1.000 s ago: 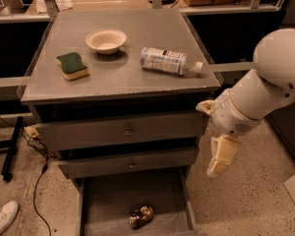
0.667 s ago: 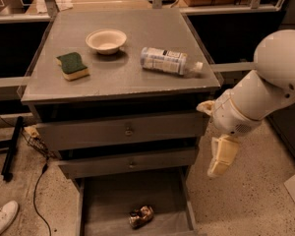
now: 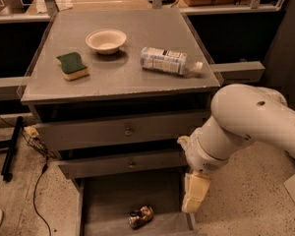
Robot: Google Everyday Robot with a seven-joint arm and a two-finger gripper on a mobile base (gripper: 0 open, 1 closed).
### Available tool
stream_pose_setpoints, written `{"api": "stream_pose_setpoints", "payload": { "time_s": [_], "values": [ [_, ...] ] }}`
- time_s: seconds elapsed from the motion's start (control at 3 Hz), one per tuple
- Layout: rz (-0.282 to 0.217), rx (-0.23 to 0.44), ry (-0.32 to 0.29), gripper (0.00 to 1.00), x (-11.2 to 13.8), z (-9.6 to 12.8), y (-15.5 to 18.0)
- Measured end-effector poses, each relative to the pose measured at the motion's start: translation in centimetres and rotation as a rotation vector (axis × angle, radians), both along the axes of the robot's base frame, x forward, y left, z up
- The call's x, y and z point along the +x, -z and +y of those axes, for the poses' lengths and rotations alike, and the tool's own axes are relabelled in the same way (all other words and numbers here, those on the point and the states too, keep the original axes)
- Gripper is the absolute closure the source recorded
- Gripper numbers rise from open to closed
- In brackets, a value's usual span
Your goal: Pick orange can from bottom drawer and place on counter
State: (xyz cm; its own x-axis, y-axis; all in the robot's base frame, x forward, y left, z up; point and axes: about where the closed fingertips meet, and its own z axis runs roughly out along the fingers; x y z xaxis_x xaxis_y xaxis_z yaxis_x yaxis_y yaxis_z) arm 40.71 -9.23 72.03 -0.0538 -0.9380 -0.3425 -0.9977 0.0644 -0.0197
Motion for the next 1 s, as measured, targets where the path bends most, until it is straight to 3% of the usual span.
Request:
{"api": "stream_pose_setpoints", "payload": {
  "time_s": [0.33, 0.67, 1.0],
  "values": [
    [0.000, 0.000, 0.000, 0.00, 0.0, 0.0, 0.0],
    [-0.045, -0.064, 0.012, 0.00, 0.1, -0.5, 3.5],
    [-0.045, -0.064, 0.012, 0.00, 0.1, -0.5, 3.5]
  ]
}}
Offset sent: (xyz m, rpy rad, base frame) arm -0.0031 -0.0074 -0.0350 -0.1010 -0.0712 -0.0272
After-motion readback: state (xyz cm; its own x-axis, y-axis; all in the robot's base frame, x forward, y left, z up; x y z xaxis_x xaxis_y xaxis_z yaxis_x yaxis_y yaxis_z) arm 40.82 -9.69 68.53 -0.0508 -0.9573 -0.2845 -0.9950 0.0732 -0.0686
